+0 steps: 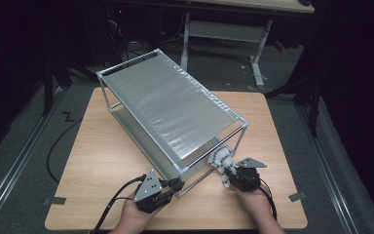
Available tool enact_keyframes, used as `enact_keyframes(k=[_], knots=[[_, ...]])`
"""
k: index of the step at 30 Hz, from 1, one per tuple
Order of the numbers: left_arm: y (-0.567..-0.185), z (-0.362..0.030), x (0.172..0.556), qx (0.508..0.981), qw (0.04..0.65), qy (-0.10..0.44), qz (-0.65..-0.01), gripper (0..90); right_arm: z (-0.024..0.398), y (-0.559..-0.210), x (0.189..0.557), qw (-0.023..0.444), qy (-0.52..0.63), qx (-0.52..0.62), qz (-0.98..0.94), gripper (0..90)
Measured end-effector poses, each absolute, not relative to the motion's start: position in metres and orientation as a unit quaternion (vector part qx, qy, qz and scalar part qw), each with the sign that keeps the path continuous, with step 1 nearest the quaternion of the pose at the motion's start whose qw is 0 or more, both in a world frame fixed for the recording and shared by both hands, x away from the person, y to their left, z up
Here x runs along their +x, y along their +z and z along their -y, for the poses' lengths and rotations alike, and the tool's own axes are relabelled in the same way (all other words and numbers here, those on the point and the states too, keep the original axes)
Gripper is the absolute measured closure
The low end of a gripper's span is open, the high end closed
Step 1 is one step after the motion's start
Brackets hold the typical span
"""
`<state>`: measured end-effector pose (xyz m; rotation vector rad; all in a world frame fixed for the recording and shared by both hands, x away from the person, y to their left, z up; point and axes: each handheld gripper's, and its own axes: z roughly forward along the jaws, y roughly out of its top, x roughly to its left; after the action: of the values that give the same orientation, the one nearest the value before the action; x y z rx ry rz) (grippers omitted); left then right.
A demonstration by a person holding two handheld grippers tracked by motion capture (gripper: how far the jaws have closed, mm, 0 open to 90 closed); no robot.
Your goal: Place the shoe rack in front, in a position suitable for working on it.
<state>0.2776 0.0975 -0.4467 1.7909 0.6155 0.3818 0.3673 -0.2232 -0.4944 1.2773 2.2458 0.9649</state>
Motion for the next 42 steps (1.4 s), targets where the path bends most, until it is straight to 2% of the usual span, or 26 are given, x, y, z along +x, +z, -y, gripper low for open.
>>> enact_keyframes(k=[17,29,42], knots=[[-0.447,-0.097,0.277,0.762,0.568,0.167,-0.262,80.4,0.155,-0.495,0.326,0.132,0.362,0.327,-0.863,72.8],[-0.447,-0.097,0.277,0.762,0.569,0.163,-0.262,80.3,0.134,-0.493,0.311,0.081,0.383,0.269,-0.88,73.1],[-0.447,-0.098,0.277,0.763,0.569,0.161,-0.262,80.3,0.129,-0.492,0.308,0.09,0.378,0.26,-0.884,73.7]])
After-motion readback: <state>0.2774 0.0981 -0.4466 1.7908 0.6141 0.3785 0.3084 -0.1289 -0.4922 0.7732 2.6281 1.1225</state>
